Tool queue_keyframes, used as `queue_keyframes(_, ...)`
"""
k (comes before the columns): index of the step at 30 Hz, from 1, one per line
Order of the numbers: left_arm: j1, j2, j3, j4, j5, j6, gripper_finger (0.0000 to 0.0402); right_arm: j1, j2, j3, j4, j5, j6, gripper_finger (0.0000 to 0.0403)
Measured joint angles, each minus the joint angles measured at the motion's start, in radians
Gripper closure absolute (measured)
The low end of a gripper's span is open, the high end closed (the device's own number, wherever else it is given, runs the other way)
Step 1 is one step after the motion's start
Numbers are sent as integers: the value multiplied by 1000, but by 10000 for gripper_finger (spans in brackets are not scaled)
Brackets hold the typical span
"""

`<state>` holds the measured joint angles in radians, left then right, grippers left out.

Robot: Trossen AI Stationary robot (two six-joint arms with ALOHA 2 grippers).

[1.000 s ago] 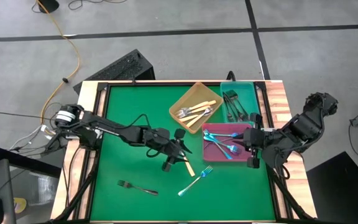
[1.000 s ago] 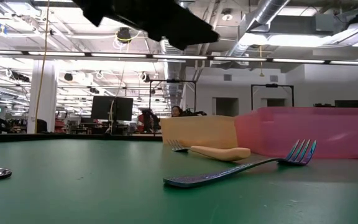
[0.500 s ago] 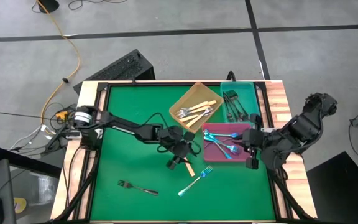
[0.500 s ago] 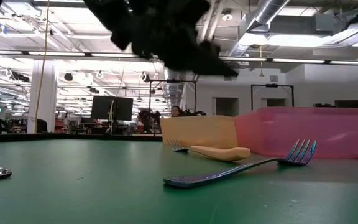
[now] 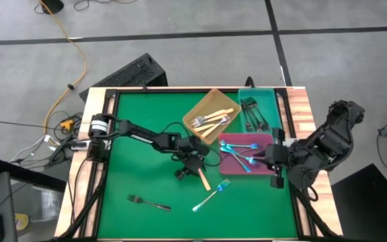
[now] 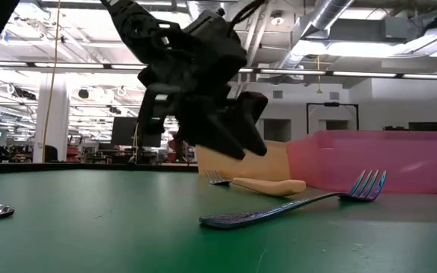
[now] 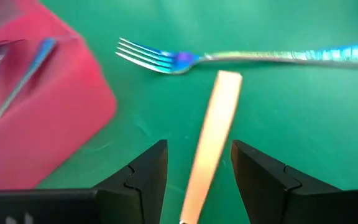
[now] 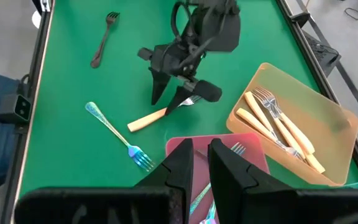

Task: Sort silverware by color (type)
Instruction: Put the orange fork into the orange bin

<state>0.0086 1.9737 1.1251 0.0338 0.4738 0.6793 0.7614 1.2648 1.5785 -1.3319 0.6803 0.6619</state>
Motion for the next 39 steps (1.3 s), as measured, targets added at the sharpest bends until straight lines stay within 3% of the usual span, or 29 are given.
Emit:
queue_keyframes(5, 10, 36, 6, -16, -10, 54, 240, 11, 0, 0, 0, 0, 44, 330)
queue_keyframes(12, 31, 113, 68, -30, -4, -5, 240, 11, 12, 0, 0, 1, 48, 330)
queue_keyframes(17, 33, 131, 115, -136, 21, -2, 244, 11, 46, 0, -8, 0, 40, 330)
queue_keyframes(21, 33, 133, 127, -174, 9, -20, 272, 11, 75, 0, -26, 0, 39, 330)
queue_keyframes(30, 24, 134, 127, -193, -29, -99, 383, 14, 129, 0, -43, 1, 37, 330)
queue_keyframes(39, -13, 75, 119, -275, -62, -200, 384, 58, 125, 0, -40, 71, 38, 330)
